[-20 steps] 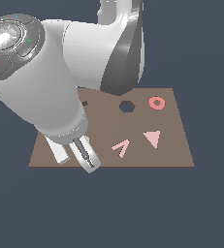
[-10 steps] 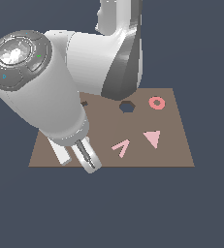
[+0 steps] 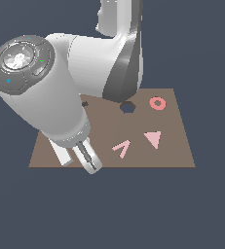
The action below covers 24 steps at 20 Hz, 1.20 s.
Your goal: Insert a designated object into the corresponding slot on a board.
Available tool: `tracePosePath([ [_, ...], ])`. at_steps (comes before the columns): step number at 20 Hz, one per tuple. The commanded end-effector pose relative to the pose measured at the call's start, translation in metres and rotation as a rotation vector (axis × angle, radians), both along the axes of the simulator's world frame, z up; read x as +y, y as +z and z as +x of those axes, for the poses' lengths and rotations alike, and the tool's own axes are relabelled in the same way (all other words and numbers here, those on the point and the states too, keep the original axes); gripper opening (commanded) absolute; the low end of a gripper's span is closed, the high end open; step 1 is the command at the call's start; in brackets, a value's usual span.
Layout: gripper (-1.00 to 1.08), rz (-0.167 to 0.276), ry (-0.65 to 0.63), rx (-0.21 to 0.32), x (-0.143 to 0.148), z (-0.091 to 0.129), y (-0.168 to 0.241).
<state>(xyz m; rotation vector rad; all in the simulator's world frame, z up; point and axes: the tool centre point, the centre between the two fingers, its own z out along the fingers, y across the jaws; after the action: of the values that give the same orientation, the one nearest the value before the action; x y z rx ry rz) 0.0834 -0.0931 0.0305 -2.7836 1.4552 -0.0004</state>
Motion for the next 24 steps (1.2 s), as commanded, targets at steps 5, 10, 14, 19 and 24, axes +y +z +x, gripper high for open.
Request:
tracePosePath([
  [5, -1.0, 0.0, 0.001, 0.0, 0.0, 0.0, 0.0],
  [10, -1.0, 0.0, 0.032, 0.0, 0.003, 0.002, 0.0],
  [14, -1.0, 0.0, 0.089, 0.0, 0.008, 0.005, 0.0],
  [19, -1.0, 0.0, 0.199, 0.0, 0.019, 0.01, 0.001],
  [24, -1.0, 0.0, 0.354, -0.001, 0.035, 0.014, 0.002],
])
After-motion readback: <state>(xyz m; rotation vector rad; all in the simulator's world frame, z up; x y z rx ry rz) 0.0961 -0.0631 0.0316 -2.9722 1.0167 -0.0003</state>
